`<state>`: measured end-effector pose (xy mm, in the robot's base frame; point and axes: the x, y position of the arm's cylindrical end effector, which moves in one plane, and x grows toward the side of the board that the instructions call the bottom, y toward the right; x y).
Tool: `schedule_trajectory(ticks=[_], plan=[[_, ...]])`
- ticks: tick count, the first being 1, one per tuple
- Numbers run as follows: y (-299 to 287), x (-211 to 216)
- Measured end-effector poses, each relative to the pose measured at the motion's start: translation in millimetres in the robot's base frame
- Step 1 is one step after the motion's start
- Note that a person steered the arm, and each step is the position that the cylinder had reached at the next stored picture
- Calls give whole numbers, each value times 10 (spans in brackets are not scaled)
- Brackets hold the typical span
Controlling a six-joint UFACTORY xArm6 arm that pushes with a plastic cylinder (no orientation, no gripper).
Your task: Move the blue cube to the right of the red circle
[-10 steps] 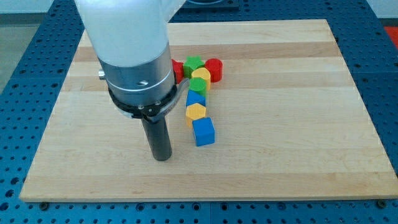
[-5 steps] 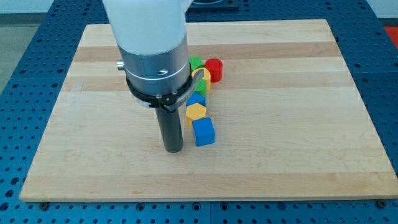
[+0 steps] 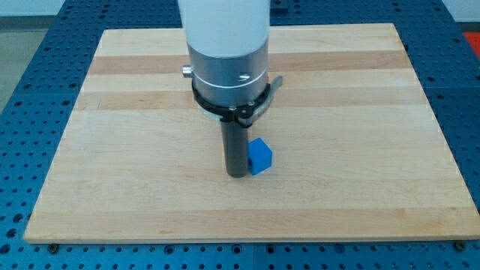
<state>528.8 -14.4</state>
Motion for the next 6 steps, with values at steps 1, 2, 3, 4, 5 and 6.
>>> schedule_trajectory(ticks=[1, 2, 3, 4, 5, 6], plan=[[158, 0], [234, -11], [234, -66], [276, -144], [351, -194], [452, -196]])
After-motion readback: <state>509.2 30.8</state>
